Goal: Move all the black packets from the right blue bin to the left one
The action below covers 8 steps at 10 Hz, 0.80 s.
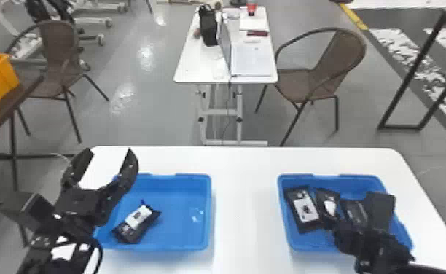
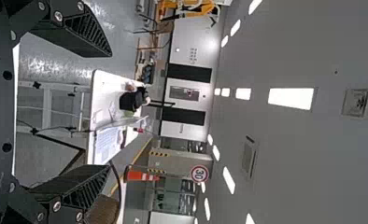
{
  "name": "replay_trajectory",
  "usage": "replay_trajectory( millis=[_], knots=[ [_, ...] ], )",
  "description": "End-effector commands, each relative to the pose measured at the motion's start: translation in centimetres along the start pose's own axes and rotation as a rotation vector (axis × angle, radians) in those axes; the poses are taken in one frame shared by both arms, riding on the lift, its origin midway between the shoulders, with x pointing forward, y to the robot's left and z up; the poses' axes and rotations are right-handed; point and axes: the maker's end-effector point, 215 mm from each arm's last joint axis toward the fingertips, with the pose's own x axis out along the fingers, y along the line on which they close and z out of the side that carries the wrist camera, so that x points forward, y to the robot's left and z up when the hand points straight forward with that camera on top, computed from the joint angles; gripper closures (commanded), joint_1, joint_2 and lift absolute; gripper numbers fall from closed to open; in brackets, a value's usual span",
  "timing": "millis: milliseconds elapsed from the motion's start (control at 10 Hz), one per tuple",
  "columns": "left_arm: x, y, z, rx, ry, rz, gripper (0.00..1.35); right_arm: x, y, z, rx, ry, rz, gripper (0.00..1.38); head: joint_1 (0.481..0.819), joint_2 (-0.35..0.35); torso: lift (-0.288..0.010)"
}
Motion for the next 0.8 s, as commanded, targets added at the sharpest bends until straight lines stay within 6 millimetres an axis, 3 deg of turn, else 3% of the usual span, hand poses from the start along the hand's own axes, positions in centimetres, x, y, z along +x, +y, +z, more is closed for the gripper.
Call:
replay_trajectory(
  millis=[0, 200, 300, 500, 700],
  knots=[
    [0.1, 0.0, 0.2, -0.016, -0.009, 0.003, 0.19, -1.5, 2.5, 4.9, -0.067, -0.115, 0.043, 1.09, 0.695, 0.035, 0.0],
    [0.8, -0.8, -0.4, -0.085, 0.01, -0.007, 0.18, -2.9, 9.2, 12.4, -0.213, -0.251, 0.244, 1.09, 0.695, 0.055, 0.0],
    [1.3, -1.4, -0.2, -0.138, 0.002, -0.014, 0.19, -2.9, 14.0, 14.5, -0.293, -0.273, 0.387, 1.09, 0.695, 0.082, 0.0],
    [2.4, -3.0, -0.4, -0.269, 0.02, -0.041, 0.19, -2.9, 22.7, 16.3, -0.4, -0.291, 0.611, 1.09, 0.695, 0.143, 0.0],
    [4.2, -7.7, -1.7, -0.463, 0.091, -0.141, 0.18, -3.3, 28.3, 15.8, -0.427, -0.276, 0.742, 1.09, 0.695, 0.196, 0.0]
  ],
)
